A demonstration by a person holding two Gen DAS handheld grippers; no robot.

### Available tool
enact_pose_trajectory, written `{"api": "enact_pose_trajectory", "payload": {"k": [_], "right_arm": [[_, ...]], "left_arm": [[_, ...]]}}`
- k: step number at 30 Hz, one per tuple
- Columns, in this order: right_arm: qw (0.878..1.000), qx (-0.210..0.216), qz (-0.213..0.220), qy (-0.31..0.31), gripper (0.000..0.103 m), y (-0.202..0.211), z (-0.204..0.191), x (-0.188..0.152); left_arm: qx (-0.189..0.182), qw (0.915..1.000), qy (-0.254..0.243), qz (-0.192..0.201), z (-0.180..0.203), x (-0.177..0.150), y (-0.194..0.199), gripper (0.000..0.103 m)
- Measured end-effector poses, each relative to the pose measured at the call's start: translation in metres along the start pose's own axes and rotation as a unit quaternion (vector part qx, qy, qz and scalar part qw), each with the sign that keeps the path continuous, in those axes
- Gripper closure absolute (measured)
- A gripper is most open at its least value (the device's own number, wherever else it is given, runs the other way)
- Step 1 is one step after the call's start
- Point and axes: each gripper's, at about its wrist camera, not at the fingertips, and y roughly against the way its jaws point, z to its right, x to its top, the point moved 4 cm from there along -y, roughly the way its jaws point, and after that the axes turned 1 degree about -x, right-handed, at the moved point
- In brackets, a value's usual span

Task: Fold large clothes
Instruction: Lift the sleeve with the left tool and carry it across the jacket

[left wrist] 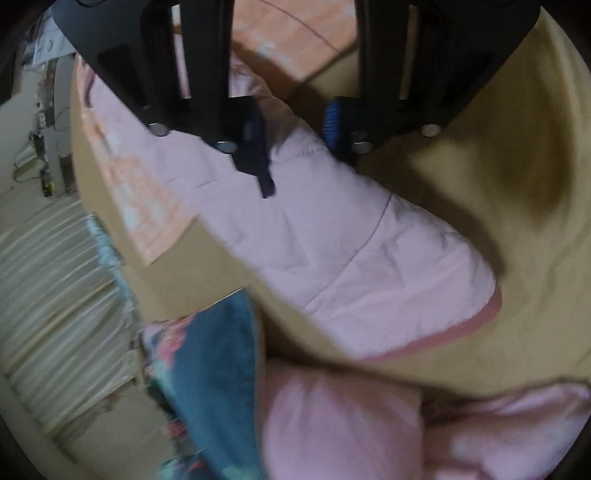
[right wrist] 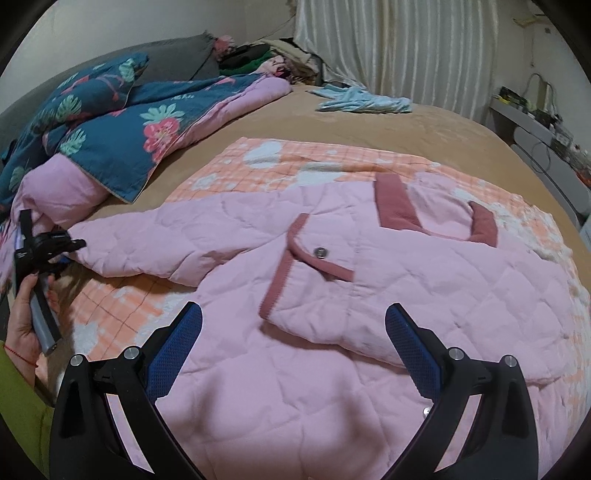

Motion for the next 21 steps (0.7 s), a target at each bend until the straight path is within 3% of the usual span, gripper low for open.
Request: {"api": "enact_pose_trajectory", "payload": {"k": [15,21], "right_arm": [[0.999,-0.012,0.023,-0.030,0.004,0.036,0.029,-0.013],[0.999,-0.010,0.032,-0.035,0.004,0.056,0.039,-0.015]], "left_arm": [[-0.090,0.9911,-0.071,0.067,0.057,0.004,0.089,0.091],[-0.095,0.9870,-0.099,0.084,0.084,-0.003,0.108,0.091]]}}
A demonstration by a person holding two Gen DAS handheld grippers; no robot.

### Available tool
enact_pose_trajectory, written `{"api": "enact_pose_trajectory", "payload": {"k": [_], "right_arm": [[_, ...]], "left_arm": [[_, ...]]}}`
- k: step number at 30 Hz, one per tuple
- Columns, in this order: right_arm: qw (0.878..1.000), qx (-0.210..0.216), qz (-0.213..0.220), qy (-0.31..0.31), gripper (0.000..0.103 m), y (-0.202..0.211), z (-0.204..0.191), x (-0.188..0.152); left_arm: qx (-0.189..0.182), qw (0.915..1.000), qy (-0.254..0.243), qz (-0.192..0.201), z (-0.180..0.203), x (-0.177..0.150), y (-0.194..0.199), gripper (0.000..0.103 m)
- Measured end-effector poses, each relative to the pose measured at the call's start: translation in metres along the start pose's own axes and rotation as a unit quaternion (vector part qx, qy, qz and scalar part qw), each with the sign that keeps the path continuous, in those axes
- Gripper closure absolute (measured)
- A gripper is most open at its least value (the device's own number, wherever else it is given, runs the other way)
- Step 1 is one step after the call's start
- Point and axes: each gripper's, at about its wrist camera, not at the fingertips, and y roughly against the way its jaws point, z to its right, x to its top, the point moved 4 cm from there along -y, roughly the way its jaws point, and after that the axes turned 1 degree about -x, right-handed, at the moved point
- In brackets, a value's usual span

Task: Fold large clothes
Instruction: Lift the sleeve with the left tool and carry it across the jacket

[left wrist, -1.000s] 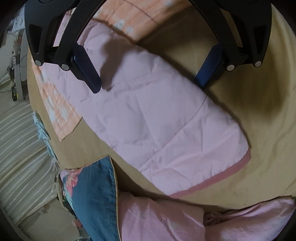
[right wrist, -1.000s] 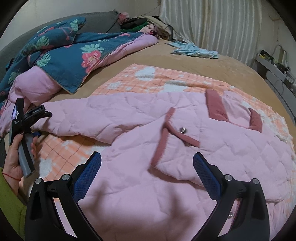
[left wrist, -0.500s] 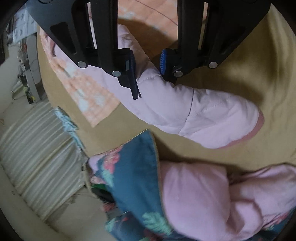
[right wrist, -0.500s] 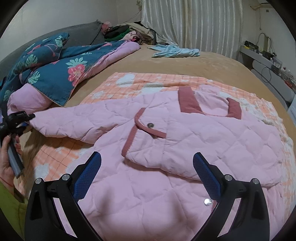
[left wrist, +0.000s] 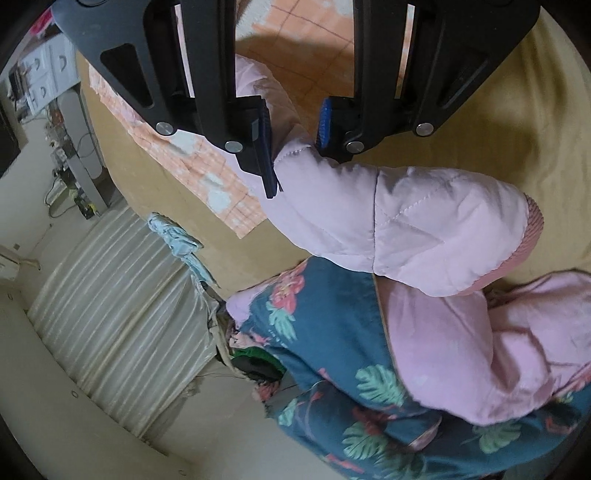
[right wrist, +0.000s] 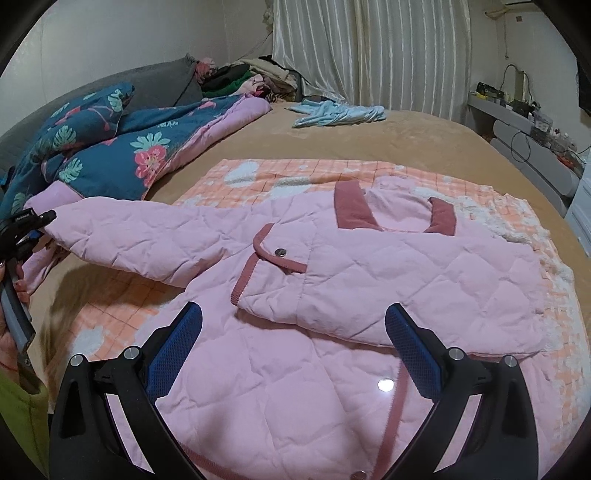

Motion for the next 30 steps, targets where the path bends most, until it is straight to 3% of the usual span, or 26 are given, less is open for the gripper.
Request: {"api": "enact_pose_trajectory", "payload": {"k": [15,30], "right_arm": [[0.999,-0.009,0.033,-0.042,0.004,0.051,0.052,-0.001],[0.993,-0.055,0.062,-0.088,0.004,0.096,0.110,-0.021]], "left_arm": [[-0.022,0.9977,-0.061,0.021,0.075,0.002,0.038,0.091],[-0.071,0.9874,-0.137,0.032,0.168,-0.020,0.062,0.092]]}}
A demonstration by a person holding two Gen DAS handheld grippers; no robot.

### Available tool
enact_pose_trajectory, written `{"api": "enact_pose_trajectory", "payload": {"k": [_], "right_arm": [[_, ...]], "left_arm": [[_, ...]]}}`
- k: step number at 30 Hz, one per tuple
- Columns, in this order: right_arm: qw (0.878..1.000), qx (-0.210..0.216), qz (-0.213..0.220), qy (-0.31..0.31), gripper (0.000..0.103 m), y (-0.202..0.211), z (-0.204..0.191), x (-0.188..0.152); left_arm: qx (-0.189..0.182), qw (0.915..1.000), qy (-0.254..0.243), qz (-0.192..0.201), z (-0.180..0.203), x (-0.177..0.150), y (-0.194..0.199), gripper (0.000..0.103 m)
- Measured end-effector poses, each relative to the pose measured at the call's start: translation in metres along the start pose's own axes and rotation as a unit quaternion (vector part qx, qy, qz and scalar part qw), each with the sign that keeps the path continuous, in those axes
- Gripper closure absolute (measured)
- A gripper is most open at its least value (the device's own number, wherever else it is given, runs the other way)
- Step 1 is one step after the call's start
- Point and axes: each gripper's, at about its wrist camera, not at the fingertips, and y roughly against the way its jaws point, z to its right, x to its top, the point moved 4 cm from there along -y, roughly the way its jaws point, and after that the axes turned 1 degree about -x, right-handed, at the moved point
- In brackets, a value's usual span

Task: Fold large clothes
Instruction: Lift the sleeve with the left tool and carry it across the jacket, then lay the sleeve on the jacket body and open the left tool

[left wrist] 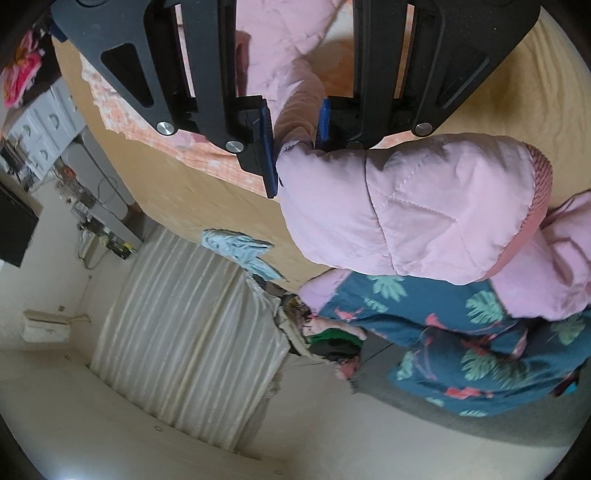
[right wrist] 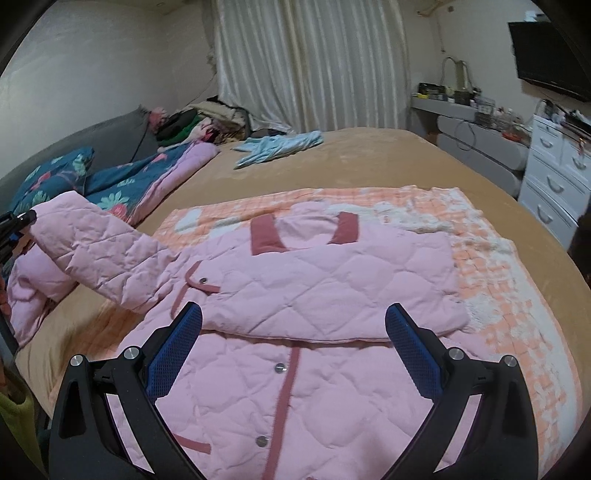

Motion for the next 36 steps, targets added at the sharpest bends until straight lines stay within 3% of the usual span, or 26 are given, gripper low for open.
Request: {"api": "enact_pose_trajectory", "payload": {"k": [10,20,30,36], "right_arm": [[0.999,-0.022,0.014,-0.024,0.004,0.019,0.038,0.000],[0.998,-0.018,0.024,-0.054,0.004,0.027,0.067,-0.005],[0.996,-0.034,0.026,-0.079,0.004,0.033,0.103,-0.012],[0.994,-0.045,0.023,-0.094,0.004,0.033,0.126,-0.017]], "left_arm": [[-0.046,0.9968,-0.064,-0.012,0.067,-0.017,-0.003,0.092],[-0.085,0.9874,-0.129,-0.035,0.138,-0.045,-0.018,0.092],[-0.117,0.9702,-0.202,-0.064,0.201,-0.093,-0.042,0.092],[-0.137,0.9543,-0.245,-0.101,0.241,-0.139,-0.060,0.093]]}}
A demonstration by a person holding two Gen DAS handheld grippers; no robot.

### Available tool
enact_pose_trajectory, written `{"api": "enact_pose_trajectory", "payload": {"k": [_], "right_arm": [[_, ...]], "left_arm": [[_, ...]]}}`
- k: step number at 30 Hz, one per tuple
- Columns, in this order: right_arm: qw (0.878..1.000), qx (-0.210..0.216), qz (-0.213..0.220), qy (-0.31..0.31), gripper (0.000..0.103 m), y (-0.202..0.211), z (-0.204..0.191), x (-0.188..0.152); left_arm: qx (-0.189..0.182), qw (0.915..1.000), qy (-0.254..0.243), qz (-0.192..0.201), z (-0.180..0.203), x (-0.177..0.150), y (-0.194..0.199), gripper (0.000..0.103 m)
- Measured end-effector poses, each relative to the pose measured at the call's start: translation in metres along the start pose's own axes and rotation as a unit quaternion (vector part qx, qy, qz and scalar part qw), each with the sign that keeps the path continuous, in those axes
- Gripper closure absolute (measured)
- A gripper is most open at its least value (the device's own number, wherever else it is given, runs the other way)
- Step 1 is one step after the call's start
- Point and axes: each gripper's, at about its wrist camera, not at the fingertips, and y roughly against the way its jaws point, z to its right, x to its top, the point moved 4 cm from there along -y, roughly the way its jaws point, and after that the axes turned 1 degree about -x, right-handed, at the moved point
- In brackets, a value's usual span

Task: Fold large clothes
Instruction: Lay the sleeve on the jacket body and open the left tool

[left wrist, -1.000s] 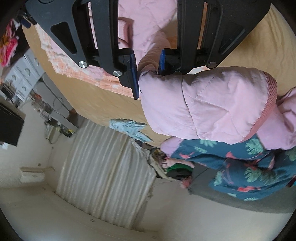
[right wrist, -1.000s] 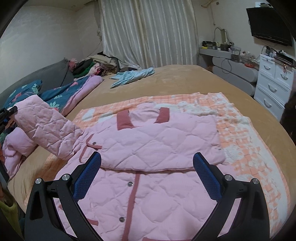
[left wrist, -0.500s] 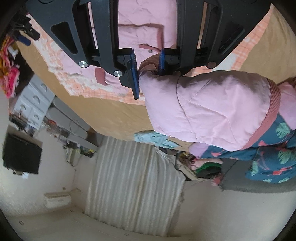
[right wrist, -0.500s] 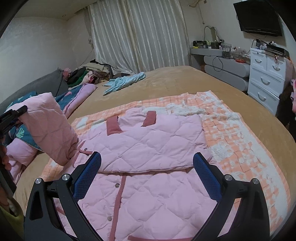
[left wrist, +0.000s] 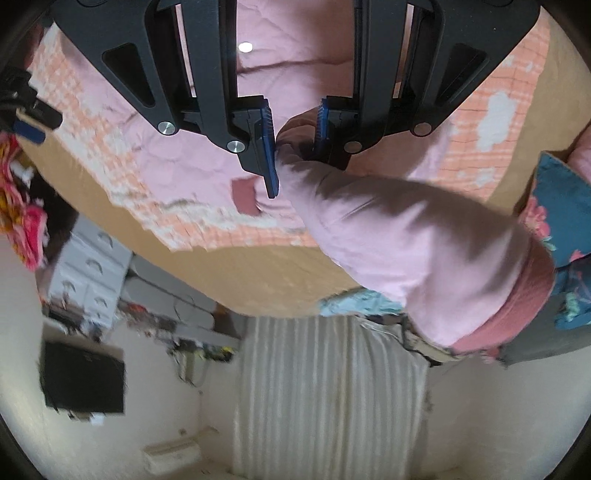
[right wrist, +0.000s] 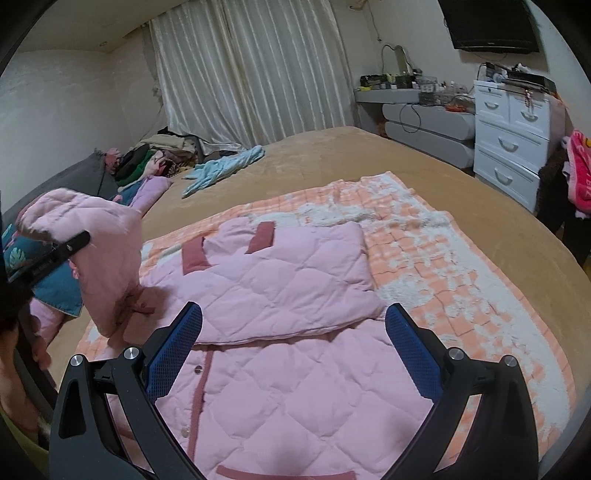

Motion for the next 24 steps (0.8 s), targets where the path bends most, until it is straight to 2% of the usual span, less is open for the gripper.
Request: {"api": "enact_pose_trajectory", "payload": {"k": [8,15,20,21,22,24], "right_arm": [[1.000,-0.022,-0.005,-0.019,0.004,-0.007,0.028,-0.004],[0.999,-0.034,-0.013,-0.038,0.004,-0.016,0.046,-0.011],[0.998,-0.040,-0.024,-0.043,0.004,-0.025,0.050,-0.016],[0.998,-0.040,-0.025,-0.044,0.004,-0.027,0.051,-0.017],[0.998,-0.040,-0.027,-0.045,0.004,-0.028,0.051,-0.017],[0.998,-0.040,-0.031,-0.047,0.004,-0.032,0.053,-0.019]], "left_arm": [[-0.026,0.9979,-0.030,-0.051,0.042,-0.034,-0.043,0.094],[-0.023,0.9934,-0.066,-0.090,0.066,-0.071,-0.070,0.094],[-0.008,0.9848,-0.121,-0.124,0.085,-0.096,-0.086,0.089],[-0.006,0.9807,-0.136,-0.140,0.088,-0.103,-0.090,0.079],[-0.002,0.9780,-0.146,-0.149,0.089,-0.108,-0.093,0.059],[-0.011,0.9730,-0.156,-0.170,0.091,-0.119,-0.094,0.038]]}}
